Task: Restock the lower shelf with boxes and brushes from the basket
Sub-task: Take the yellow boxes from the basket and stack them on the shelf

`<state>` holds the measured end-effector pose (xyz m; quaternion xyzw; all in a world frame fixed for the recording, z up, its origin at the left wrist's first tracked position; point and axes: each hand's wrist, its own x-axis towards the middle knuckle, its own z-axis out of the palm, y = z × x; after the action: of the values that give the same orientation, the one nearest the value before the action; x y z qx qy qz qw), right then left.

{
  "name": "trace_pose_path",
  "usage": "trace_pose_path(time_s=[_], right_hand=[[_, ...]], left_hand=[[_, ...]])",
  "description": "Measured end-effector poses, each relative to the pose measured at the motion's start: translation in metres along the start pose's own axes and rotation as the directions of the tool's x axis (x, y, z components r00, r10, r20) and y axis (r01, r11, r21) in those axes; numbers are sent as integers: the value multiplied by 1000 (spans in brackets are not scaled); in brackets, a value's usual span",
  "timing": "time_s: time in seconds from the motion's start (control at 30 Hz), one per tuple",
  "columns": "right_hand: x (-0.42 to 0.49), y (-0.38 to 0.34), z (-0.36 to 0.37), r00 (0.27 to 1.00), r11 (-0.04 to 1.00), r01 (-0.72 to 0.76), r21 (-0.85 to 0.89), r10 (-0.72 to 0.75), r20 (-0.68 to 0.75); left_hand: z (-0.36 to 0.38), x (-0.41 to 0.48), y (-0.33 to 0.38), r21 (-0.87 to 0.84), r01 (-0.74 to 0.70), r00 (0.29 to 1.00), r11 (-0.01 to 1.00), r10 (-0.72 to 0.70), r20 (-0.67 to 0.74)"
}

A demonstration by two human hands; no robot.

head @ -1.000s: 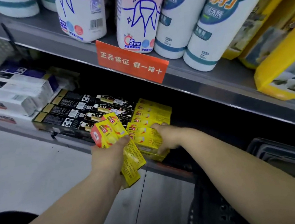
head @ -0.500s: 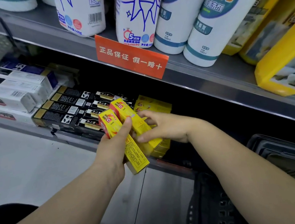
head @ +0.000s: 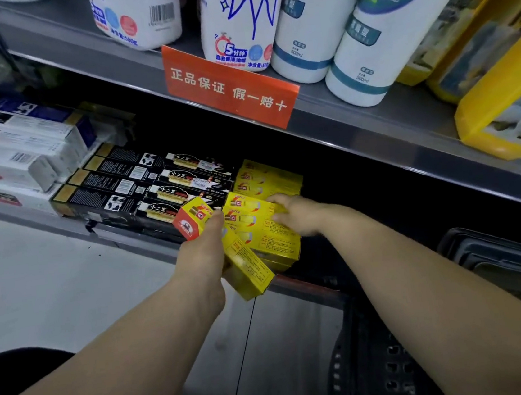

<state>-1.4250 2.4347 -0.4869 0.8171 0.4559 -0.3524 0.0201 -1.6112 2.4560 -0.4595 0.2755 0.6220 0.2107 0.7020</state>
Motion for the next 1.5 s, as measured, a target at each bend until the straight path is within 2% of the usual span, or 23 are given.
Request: trace_pose_path(time_s=[0.1,0.2,0.27,0.3,0.37,0.43,0.5,0.57,0.67,0.8,0.9,1.0,1.07,1.3,1.5], right_hand=[[-1,2,2,1000,1000,-15,3,15,17],[-10,-1,-7,998,997,-33,-73,29,-50],[-22,-13,-18,991,995,74,61,-67,-114],[-30,-20,-22,986,972,152,182,-136,-96],[-51,-35,-25,966,903,230,363,-258,31],[-66,-45,-22,936,904,269,332,-327,132],[-65,-44,-20,939,920,316,231,-339,65],[-59,-38,-26,956,916,292,274,-286,-62],[-48,-20,-36,961,898,243,367,-172,-215],[-26,2,-39,916,991,64,119,-12,-400],[-8,6,-29,936,989,-11,147,61,-346],[4,13,-9,981,993,-32,112,53,-188],[7,16,-5,988,994,-34,103,49,-147],[7,15,-5,989,989,27,142,-6,-145],[5,16,-6,983,983,-49,177,79,-166]], left_hand=[[0,5,-2,22,1,1000,1000,-1,0],[-1,9,-3,21,1,1000,1000,-1,7],[0,8,-1,18,-4,1000,1000,3,21],[1,7,0,15,-6,1000,1000,6,19],[2,6,1,2,-12,1000,1000,12,9],[6,3,2,-45,-18,999,999,19,38],[11,-2,4,-83,-30,995,996,38,89],[14,-1,2,-52,-19,995,998,24,93],[15,2,-3,50,66,997,997,-67,24],[20,0,-8,166,100,980,981,-126,153],[29,2,-18,243,97,962,965,-153,227],[37,3,-32,269,77,963,960,-142,230],[39,6,-36,259,37,960,965,-106,259],[40,7,-35,260,46,960,965,-114,256],[36,0,-30,293,62,964,954,-133,229]])
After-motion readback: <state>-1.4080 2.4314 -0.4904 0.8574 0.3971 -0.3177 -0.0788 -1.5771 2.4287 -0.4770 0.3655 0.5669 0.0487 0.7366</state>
